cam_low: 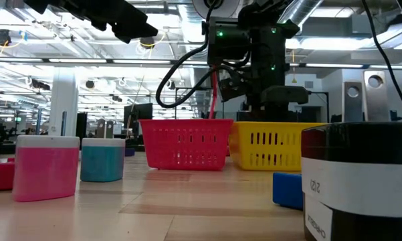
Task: Pick & Place Office items
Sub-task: Put the black digital timer into the yellow bin, then put the red digital timer into the yellow bin
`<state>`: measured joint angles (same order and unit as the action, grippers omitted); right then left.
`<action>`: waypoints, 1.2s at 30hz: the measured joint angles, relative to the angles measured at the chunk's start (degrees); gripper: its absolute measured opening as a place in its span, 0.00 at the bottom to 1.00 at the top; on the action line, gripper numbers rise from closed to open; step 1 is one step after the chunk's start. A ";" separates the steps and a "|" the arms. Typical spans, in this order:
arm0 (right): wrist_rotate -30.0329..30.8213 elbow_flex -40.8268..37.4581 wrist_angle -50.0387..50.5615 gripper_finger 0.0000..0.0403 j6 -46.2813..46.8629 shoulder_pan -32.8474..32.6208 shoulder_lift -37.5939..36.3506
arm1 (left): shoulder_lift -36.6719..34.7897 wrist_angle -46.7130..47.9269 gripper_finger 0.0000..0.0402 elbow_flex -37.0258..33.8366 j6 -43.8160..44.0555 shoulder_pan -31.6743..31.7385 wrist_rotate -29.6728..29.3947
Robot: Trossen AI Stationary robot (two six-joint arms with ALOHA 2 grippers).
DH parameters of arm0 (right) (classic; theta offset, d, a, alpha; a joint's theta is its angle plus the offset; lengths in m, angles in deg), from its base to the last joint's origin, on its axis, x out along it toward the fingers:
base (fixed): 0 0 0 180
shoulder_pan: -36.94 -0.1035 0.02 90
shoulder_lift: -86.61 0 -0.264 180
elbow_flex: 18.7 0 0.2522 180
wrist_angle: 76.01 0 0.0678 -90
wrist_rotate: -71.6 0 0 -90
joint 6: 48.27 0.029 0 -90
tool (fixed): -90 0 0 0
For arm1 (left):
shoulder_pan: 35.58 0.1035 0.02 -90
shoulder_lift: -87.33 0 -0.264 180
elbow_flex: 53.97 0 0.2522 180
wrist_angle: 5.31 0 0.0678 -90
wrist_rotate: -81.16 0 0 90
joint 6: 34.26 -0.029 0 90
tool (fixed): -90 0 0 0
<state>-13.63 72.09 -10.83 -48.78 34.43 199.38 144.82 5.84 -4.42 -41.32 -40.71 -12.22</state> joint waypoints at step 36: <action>-0.24 -0.02 -0.24 0.34 0.72 0.00 0.00 | 0.00 0.00 0.59 0.00 0.03 0.00 -0.07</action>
<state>-13.87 72.07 -11.06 -48.06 34.43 199.38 144.82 5.84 -4.42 -41.29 -40.71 -12.28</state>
